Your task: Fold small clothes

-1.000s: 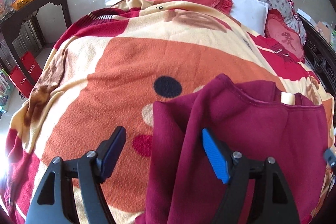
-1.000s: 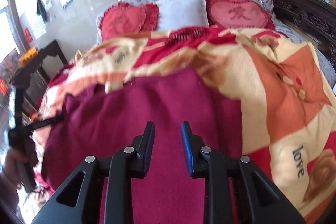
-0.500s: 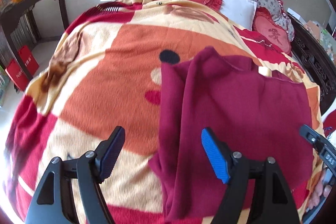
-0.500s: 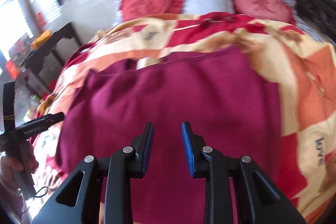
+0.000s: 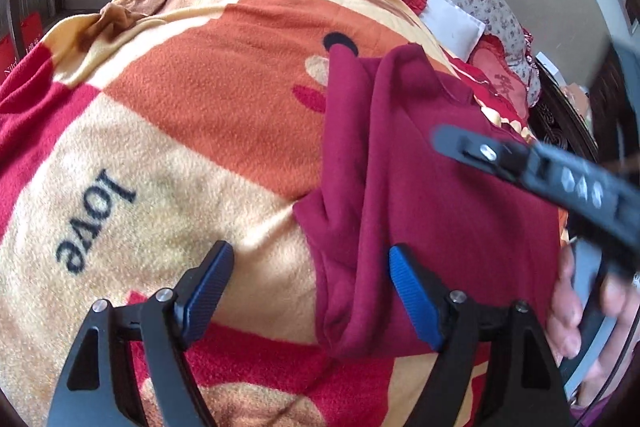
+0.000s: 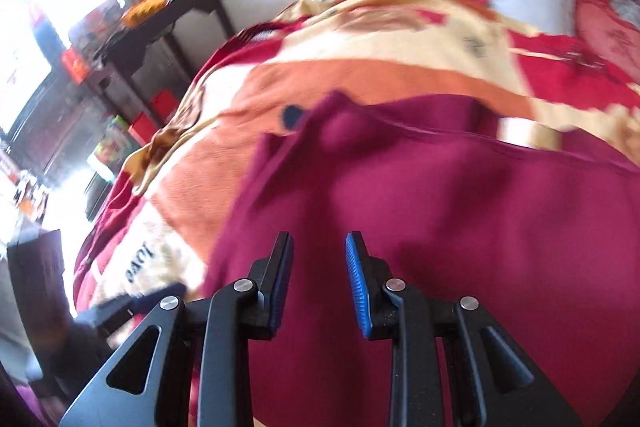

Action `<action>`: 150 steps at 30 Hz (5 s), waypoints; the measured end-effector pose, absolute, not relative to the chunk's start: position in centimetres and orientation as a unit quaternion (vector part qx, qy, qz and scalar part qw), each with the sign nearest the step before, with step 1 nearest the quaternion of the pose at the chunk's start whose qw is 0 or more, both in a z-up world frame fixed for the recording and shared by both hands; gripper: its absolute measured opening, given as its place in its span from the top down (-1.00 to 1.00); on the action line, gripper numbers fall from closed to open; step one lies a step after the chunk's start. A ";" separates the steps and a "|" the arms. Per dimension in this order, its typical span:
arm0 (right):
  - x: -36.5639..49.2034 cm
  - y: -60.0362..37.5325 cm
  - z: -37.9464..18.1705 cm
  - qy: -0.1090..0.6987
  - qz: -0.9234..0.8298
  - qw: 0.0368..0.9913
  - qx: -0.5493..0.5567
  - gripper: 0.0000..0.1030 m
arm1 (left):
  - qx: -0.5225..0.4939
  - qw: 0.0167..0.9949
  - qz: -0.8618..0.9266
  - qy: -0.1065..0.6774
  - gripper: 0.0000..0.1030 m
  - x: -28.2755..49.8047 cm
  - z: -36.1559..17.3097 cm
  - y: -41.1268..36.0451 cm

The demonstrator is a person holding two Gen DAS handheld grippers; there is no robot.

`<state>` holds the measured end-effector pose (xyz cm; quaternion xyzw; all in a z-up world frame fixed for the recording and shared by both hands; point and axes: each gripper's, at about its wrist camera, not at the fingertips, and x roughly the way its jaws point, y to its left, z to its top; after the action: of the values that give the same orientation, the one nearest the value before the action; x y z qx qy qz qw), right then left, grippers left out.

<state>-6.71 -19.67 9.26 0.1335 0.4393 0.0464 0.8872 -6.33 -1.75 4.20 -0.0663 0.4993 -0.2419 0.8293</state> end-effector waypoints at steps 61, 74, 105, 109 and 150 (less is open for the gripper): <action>-16.7 -36.0 16.5 0.398 -0.050 0.908 0.120 1.00 | 0.066 0.753 -0.508 0.414 0.10 -19.9 15.4 -22.7; -23.4 -42.6 11.6 0.379 -0.141 0.890 0.213 0.64 | 0.095 0.797 -0.419 0.424 -0.43 -17.2 12.8 -19.9; -21.6 -44.3 9.0 0.367 -0.185 0.890 0.197 1.00 | 0.165 0.781 -0.394 0.455 -0.71 -18.4 6.1 -24.6; -25.0 -43.0 11.7 0.342 -0.176 0.897 0.218 1.00 | 0.149 0.775 -0.399 0.467 -0.71 -17.7 5.7 -24.3; -29.0 -38.6 8.4 0.344 -0.158 0.883 0.277 0.45 | 0.067 0.794 -0.376 0.473 -0.73 -15.8 7.9 -19.8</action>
<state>-28.98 -38.56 8.39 0.2766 0.3437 -0.1575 0.8835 -15.84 -19.84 7.89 0.0672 0.4734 -0.3757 0.7939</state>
